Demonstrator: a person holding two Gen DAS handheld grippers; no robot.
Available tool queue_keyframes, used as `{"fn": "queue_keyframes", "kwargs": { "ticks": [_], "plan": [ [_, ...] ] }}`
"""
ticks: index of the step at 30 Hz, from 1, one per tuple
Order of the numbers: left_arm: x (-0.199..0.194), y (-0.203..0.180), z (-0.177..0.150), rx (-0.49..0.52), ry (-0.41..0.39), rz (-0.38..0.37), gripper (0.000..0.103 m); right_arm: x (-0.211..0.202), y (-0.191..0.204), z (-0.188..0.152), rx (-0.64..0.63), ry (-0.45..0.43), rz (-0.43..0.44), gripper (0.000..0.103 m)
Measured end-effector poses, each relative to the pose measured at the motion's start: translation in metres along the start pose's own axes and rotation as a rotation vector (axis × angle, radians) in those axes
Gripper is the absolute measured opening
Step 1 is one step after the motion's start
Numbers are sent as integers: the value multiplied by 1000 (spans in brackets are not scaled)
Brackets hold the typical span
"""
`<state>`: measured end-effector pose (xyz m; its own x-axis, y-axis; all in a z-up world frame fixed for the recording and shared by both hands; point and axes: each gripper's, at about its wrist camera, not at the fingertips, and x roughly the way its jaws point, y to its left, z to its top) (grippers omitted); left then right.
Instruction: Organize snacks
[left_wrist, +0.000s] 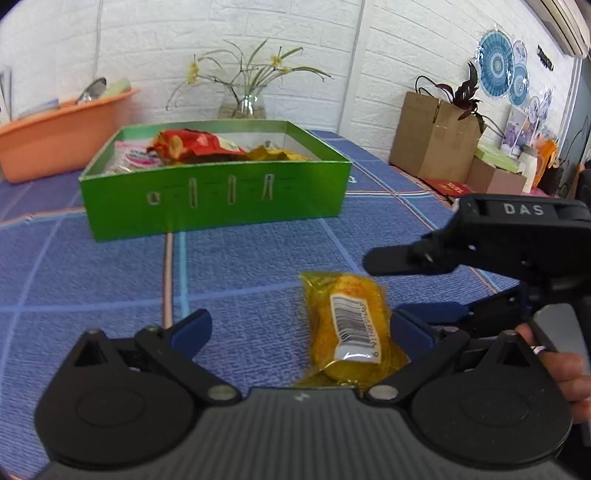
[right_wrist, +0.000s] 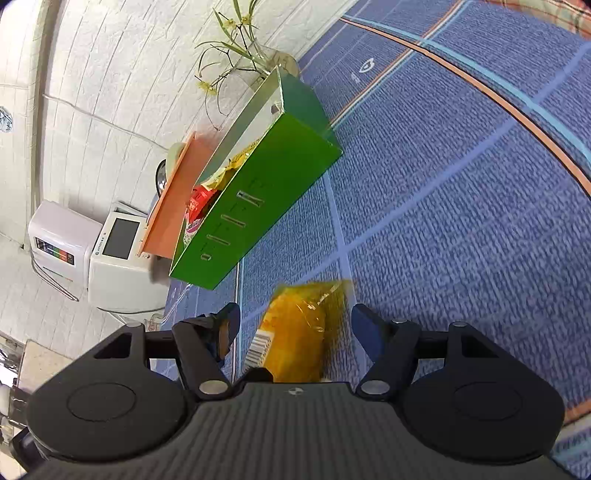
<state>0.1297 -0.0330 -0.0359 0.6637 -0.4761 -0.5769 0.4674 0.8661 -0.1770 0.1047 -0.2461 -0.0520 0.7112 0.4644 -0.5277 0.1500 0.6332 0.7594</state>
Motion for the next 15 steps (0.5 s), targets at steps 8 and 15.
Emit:
{"fn": "queue_keyframes", "kwargs": {
  "ticks": [8, 15],
  "plan": [
    [8, -2, -7, -24, 60, -88, 102, 15, 11, -6, -235, 0, 51, 103],
    [5, -16, -13, 72, 73, -112, 64, 17, 32, -8, -382, 65, -5, 61]
  ]
}}
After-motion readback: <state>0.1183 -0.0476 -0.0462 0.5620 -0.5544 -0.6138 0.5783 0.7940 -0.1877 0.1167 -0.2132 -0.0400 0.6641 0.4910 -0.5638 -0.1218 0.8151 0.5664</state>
